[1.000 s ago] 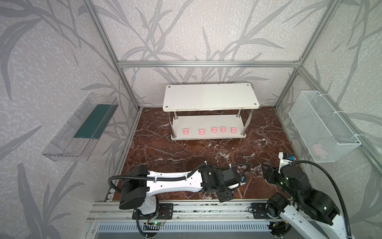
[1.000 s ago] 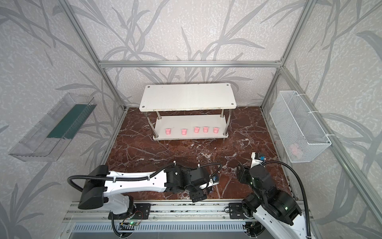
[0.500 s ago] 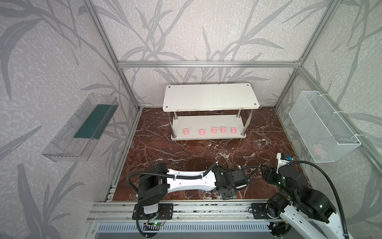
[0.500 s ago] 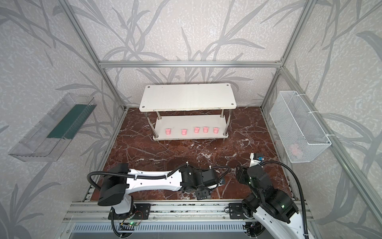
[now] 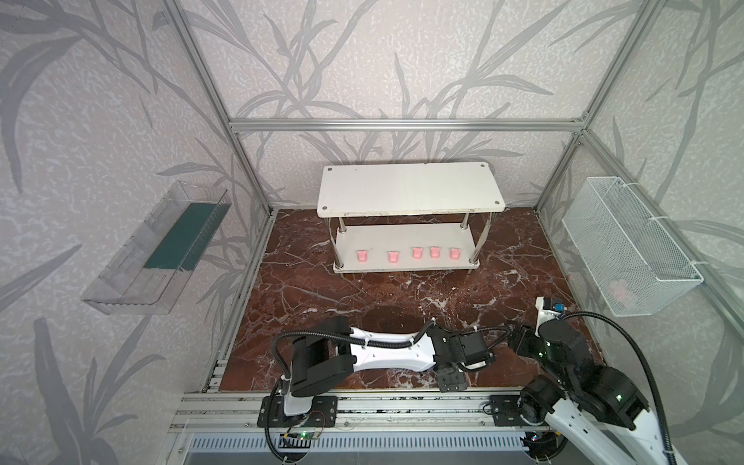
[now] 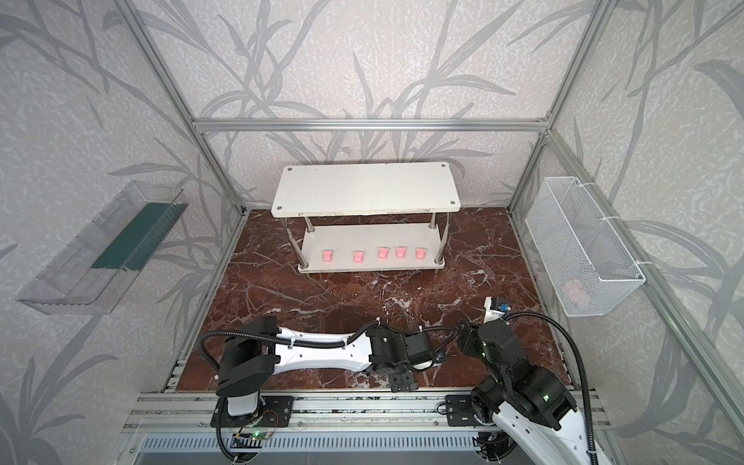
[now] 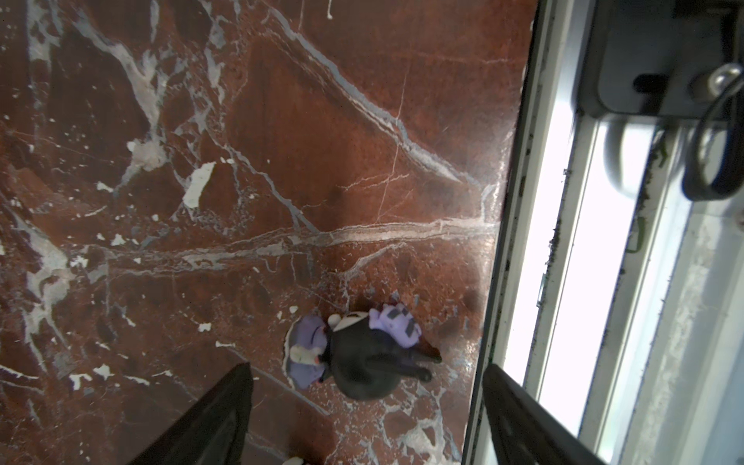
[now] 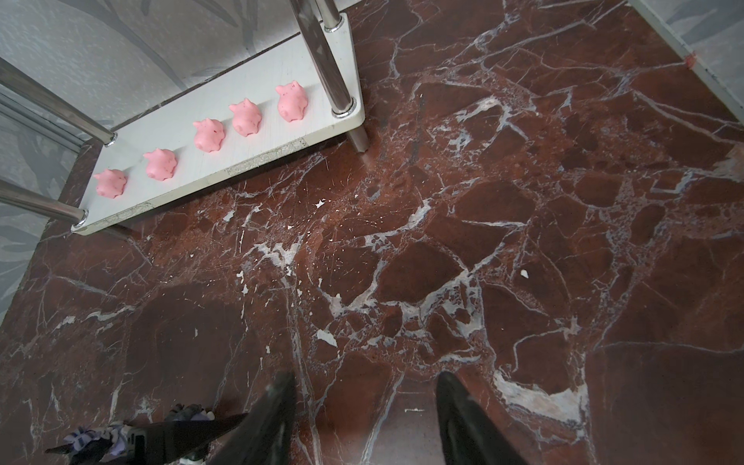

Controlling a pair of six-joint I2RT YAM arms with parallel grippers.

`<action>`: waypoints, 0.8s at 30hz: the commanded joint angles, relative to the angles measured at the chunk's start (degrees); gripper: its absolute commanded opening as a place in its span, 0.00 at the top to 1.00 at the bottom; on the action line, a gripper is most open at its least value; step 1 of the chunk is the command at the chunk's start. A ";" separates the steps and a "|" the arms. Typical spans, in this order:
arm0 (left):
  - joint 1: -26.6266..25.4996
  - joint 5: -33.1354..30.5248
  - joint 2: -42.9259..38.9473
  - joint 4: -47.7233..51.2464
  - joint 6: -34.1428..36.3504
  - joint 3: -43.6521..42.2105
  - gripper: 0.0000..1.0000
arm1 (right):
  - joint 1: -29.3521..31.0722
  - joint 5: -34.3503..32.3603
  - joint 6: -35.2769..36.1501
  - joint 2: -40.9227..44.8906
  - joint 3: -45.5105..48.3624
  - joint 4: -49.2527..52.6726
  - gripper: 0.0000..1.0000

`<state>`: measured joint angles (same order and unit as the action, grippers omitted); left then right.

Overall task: Place and organize the plastic toys onto the shelf
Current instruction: 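Reach the left gripper across to a black-and-purple figure while the right gripper withdraws, then lower the left gripper onto the black-and-purple figure and close on it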

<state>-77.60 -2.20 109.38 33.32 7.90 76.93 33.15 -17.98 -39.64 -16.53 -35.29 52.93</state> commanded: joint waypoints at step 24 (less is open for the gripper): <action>7.65 9.21 2.59 -3.25 1.87 2.08 0.32 | -0.36 -1.27 -0.09 -0.34 1.24 -1.77 0.43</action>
<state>-70.72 4.71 110.80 30.50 8.88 76.99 32.97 -18.02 -39.66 -16.51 -34.59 52.40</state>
